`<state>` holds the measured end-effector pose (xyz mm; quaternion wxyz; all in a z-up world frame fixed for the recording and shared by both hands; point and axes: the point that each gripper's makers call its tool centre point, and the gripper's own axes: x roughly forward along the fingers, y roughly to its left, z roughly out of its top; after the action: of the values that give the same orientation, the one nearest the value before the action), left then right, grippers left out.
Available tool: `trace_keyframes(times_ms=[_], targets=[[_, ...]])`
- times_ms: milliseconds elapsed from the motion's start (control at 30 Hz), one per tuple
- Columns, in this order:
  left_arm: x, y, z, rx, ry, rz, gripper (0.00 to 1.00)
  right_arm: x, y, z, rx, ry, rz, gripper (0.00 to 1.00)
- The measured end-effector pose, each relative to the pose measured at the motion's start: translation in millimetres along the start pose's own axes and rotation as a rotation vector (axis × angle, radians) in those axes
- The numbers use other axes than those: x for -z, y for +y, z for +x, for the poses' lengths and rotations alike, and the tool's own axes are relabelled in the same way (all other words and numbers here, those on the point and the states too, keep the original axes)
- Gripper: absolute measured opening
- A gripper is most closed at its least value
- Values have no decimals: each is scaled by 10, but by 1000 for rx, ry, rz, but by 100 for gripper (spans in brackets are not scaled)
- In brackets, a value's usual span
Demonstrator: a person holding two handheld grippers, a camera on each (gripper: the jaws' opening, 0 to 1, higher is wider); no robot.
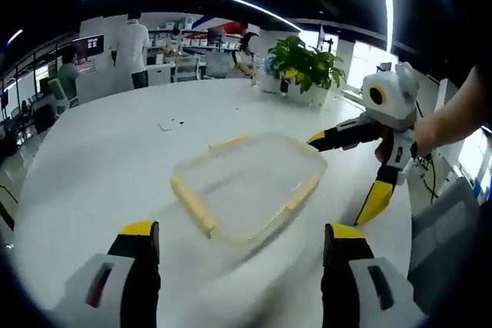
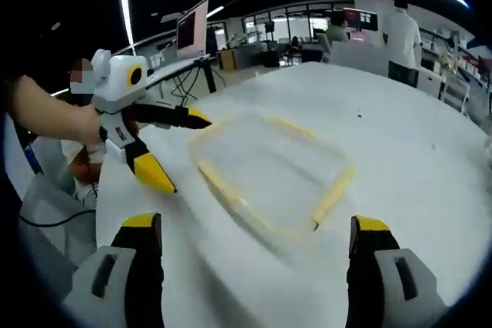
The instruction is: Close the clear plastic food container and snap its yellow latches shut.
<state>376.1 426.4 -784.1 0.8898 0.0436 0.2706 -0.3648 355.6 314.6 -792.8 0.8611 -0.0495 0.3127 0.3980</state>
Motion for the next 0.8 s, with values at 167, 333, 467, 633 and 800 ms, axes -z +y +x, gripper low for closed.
trace_keyframes(times_ms=[167, 333, 467, 633, 800], targets=[[56, -51, -36, 9, 11, 0, 85, -75, -14, -82, 24, -45, 29, 100], [-8, -42, -100, 10, -29, -41, 85, -171, -35, -181, 38, -98, 67, 100], [-10, -52, -185, 7, -51, -66, 85, -156, -21, -258, 38, -116, 88, 100], [45, -55, -330, -9, -59, -89, 85, -118, 3, -399, 50, -139, 109, 100], [148, 37, -507, -44, -54, -112, 84, -37, -56, -522, 86, -156, 161, 99]])
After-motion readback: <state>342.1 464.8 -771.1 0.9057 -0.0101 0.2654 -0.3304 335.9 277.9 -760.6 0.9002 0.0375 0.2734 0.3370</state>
